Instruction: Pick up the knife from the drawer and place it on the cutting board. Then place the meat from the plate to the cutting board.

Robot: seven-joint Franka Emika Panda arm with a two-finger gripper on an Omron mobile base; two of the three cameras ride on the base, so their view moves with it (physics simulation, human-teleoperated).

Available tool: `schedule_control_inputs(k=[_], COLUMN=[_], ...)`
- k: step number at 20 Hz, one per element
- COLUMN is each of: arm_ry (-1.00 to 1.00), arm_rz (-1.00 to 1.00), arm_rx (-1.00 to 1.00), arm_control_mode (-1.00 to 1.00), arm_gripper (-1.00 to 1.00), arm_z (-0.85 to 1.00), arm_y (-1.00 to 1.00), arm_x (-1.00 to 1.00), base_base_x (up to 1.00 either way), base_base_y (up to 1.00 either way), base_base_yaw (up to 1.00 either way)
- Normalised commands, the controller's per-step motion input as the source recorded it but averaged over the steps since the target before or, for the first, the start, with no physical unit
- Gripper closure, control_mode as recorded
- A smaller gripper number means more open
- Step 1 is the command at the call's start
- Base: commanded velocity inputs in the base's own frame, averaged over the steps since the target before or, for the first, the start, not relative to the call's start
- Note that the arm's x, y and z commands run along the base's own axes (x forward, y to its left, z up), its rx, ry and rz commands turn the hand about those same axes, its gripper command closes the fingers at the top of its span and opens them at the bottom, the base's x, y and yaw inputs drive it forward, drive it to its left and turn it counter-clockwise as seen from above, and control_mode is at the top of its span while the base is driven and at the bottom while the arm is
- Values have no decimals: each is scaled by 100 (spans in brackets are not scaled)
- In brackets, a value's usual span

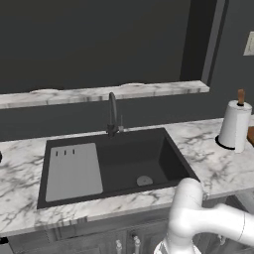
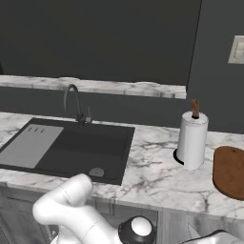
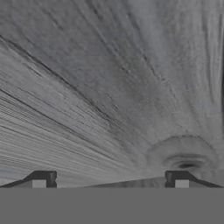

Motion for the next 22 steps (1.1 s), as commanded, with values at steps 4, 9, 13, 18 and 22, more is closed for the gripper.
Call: schedule_control_inputs(k=[4, 9, 13, 18, 22], arm_ry=[-7, -23, -34, -43, -35], arm_rz=[0, 3, 6, 8, 8], arm_rx=[0, 0, 0, 0, 0], arm_control_mode=[-100, -100, -100, -100, -100], arm_gripper=[-100, -100, -100, -100, -100], arm_z=[32, 40, 22, 9, 0], arm_y=[-3, 0, 0, 4, 32], arm_x=[2, 7, 3, 0, 0], base_base_x=[0, 0, 0, 0, 0], base_base_y=[0, 0, 0, 0, 0], base_base_yaw=[0, 0, 0, 0, 0])
